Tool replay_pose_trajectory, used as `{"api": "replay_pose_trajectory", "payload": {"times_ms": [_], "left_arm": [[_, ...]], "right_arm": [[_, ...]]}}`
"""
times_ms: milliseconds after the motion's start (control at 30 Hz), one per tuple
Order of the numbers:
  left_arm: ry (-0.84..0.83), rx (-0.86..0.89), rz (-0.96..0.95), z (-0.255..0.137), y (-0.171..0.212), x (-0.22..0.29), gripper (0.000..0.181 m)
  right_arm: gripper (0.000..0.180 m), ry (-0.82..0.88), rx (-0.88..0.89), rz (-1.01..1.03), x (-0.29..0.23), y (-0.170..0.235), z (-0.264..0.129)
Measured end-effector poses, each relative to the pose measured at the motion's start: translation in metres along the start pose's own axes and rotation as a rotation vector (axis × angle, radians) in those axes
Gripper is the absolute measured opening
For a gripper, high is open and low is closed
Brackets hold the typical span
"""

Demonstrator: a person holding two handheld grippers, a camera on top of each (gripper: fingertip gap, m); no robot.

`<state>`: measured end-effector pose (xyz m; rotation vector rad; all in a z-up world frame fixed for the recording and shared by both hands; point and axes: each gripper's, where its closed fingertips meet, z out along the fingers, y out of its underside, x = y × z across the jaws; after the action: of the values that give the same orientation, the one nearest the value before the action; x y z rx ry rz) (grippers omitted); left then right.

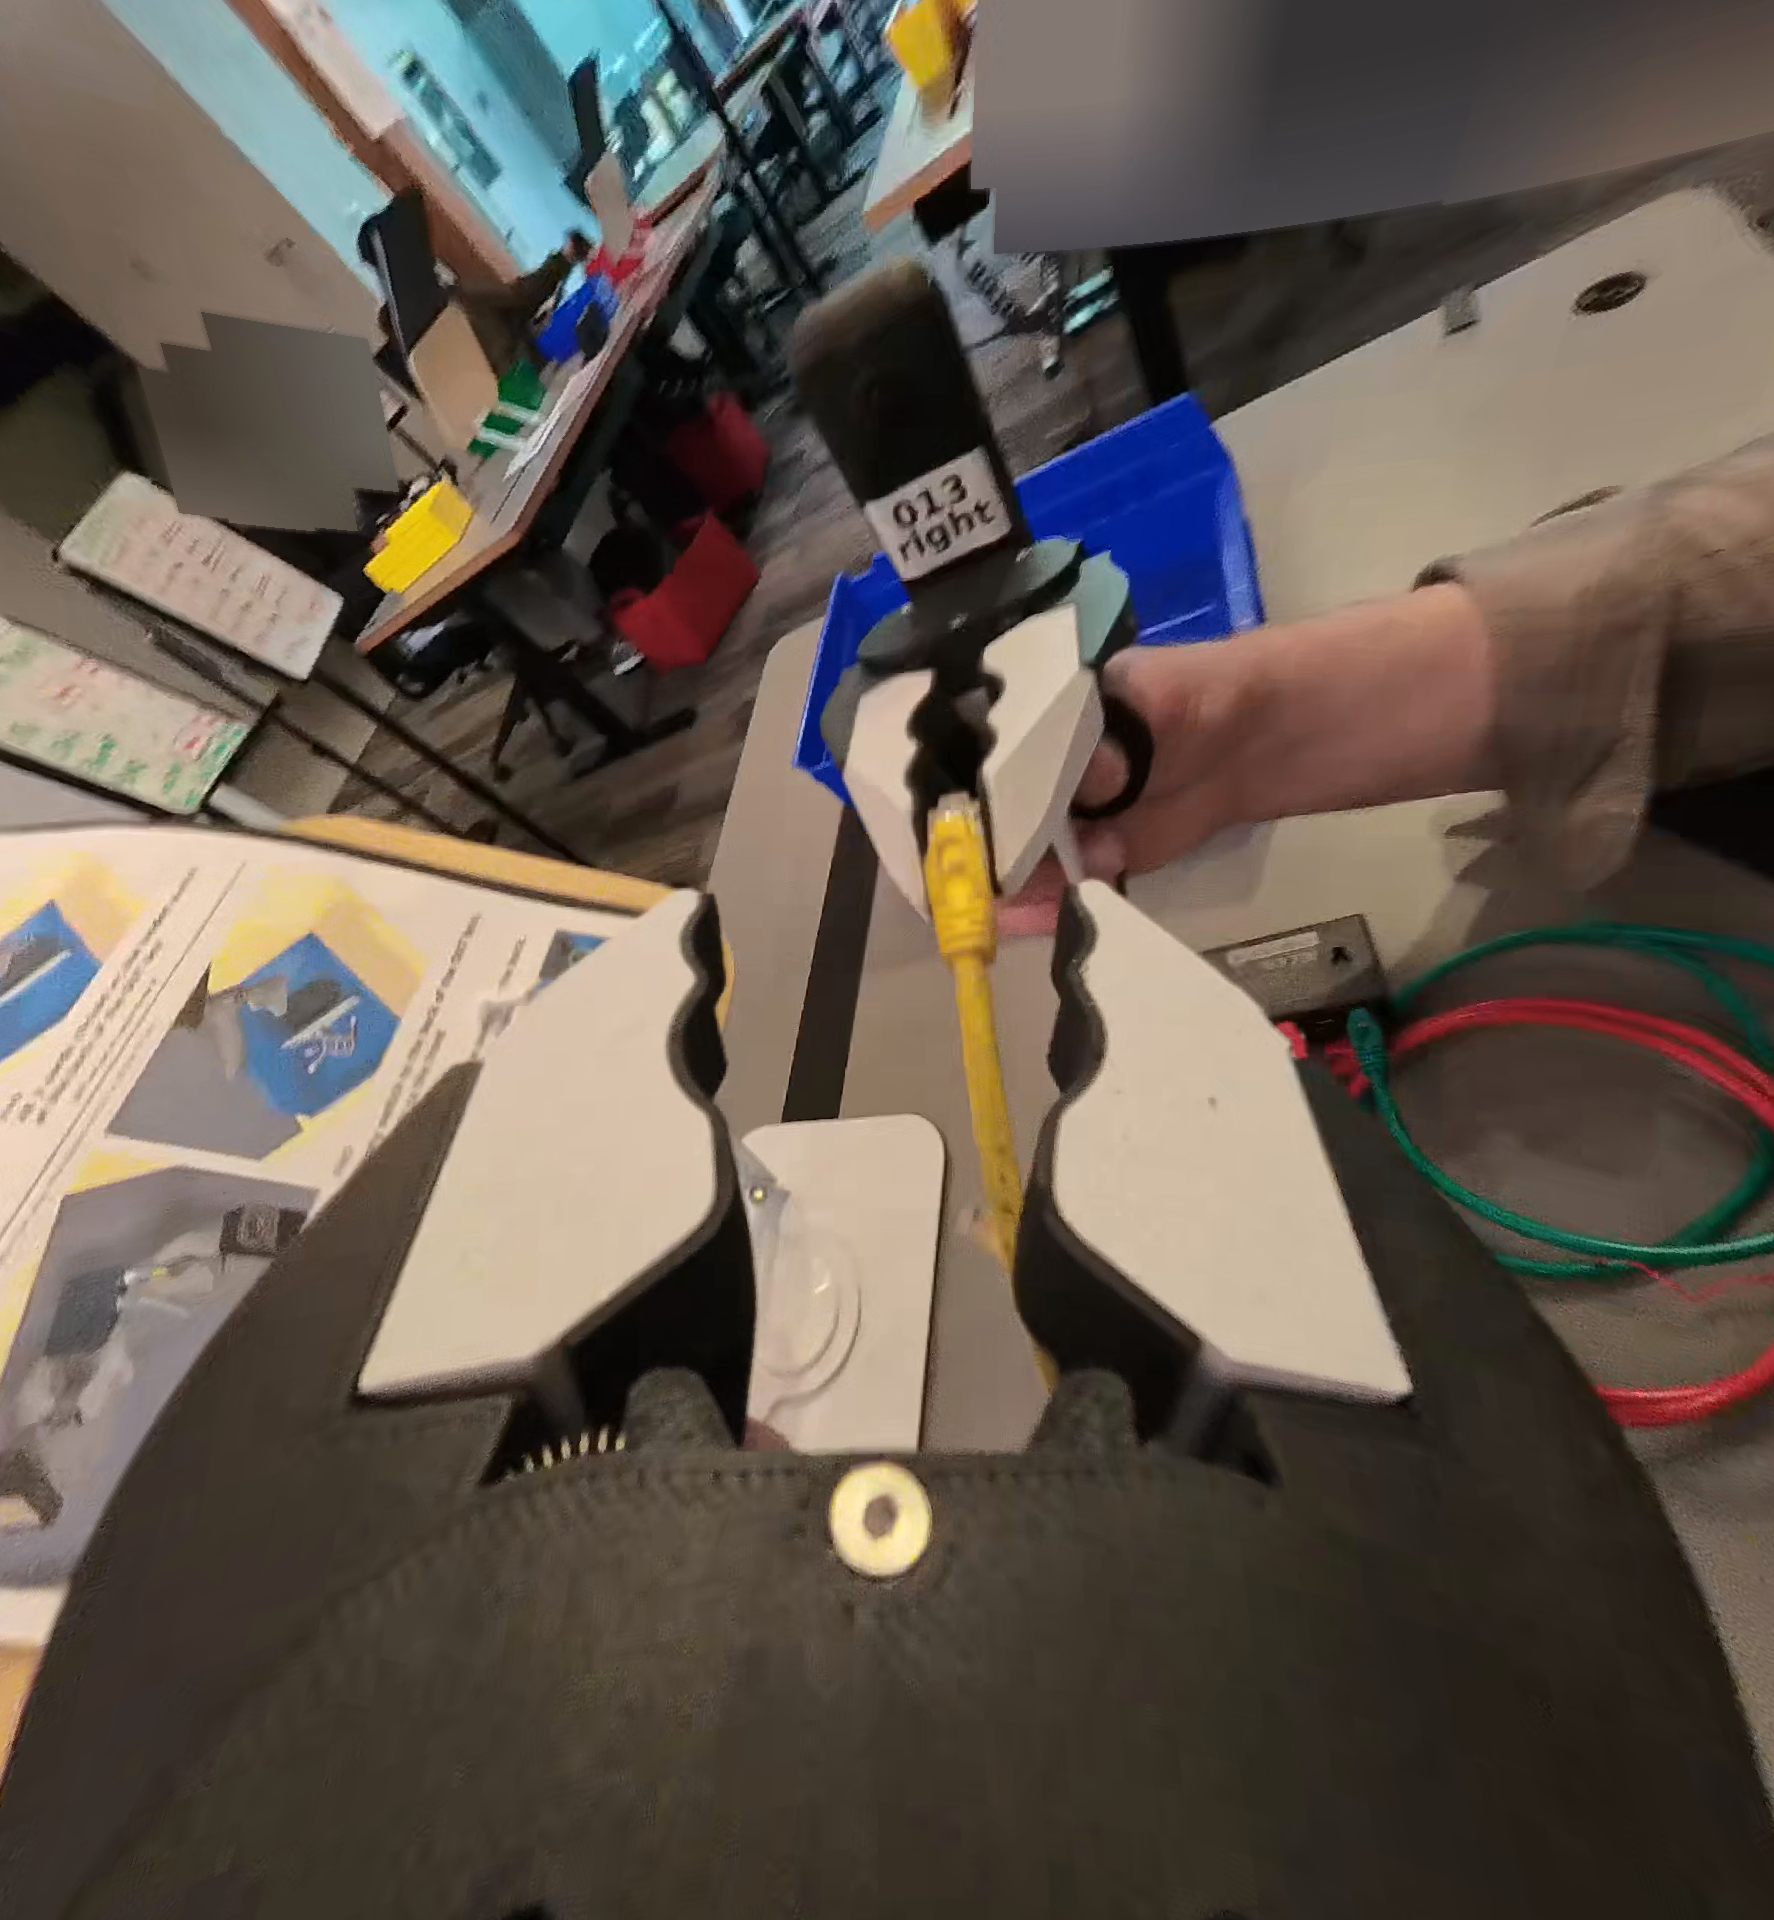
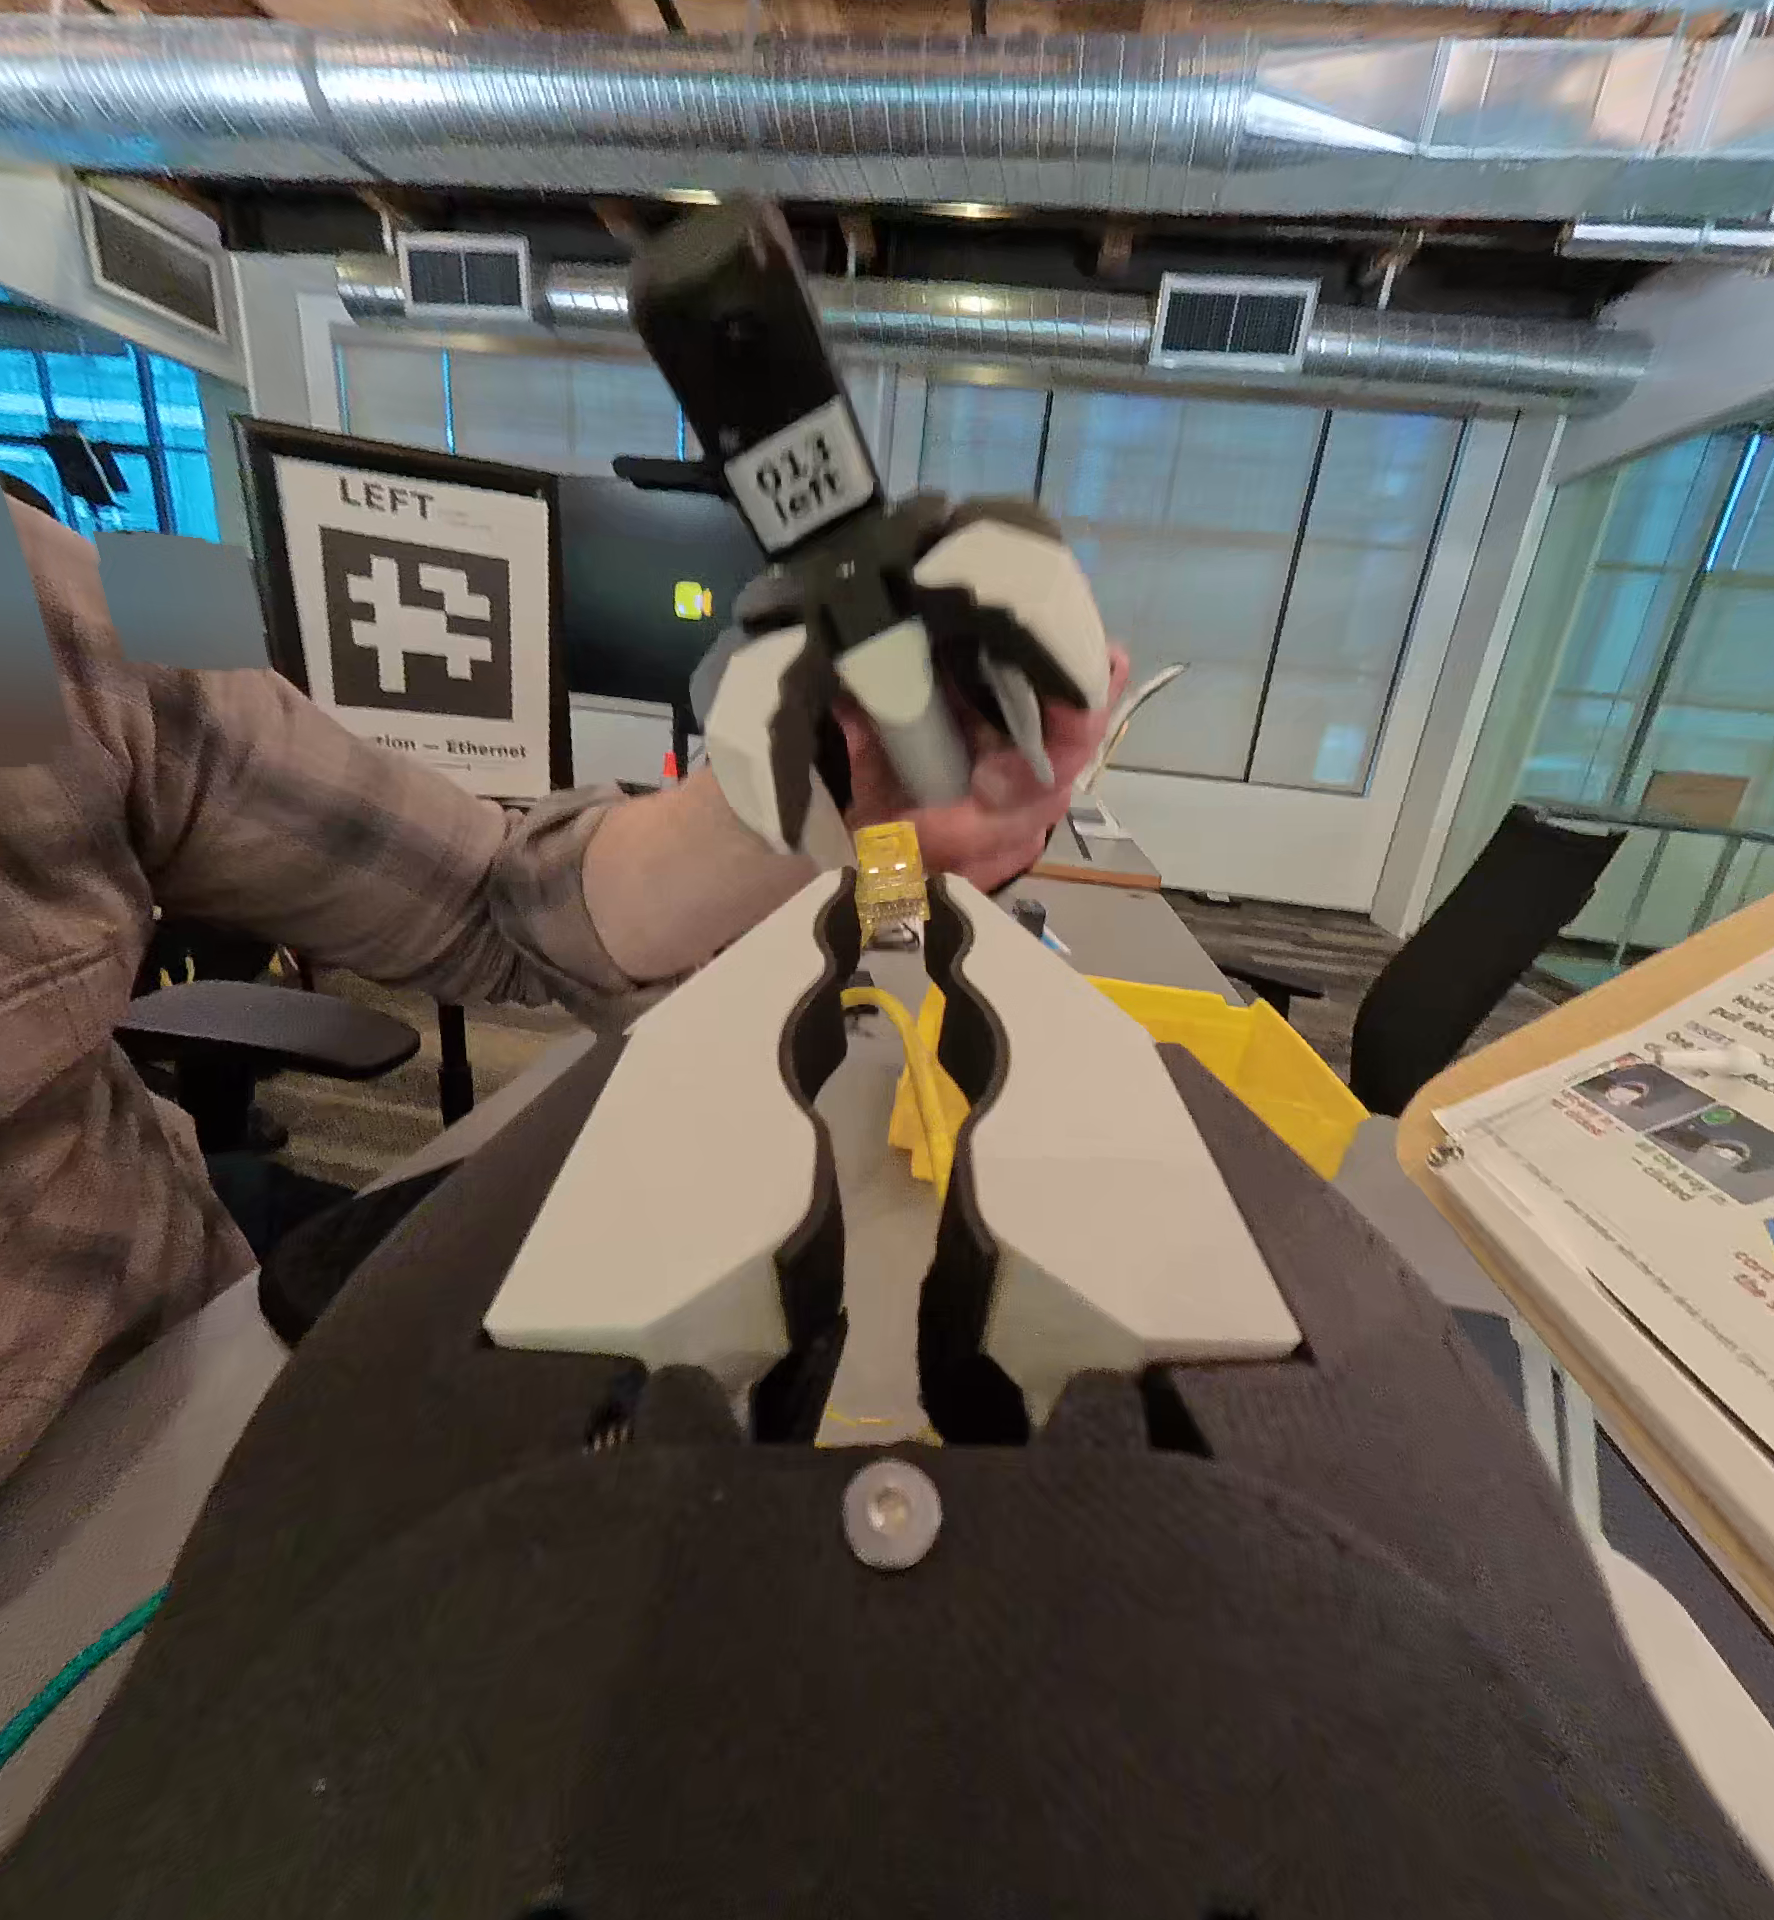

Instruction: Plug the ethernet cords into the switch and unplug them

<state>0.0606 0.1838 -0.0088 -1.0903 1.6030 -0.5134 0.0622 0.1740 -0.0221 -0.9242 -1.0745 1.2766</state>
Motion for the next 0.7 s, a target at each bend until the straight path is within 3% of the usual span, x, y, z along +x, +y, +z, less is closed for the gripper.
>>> {"api": "replay_pose_trajectory", "payload": {"times_ms": [200,433,700], "left_arm": [[-0.005,0.207,-0.202,0.003,-0.008,0.006,0.034],[0.052,0.307,-0.374,0.010,-0.009,0.013,0.026],[0.022,0.336,-0.401,0.011,-0.010,0.011,0.020]], "right_arm": [[0.010,-0.022,0.108,-0.006,-0.005,-0.011,0.002],[0.009,-0.005,0.178,-0.021,-0.004,-0.015,0.005],[0.010,-0.009,0.211,0.003,-0.001,-0.016,0.003]]}}
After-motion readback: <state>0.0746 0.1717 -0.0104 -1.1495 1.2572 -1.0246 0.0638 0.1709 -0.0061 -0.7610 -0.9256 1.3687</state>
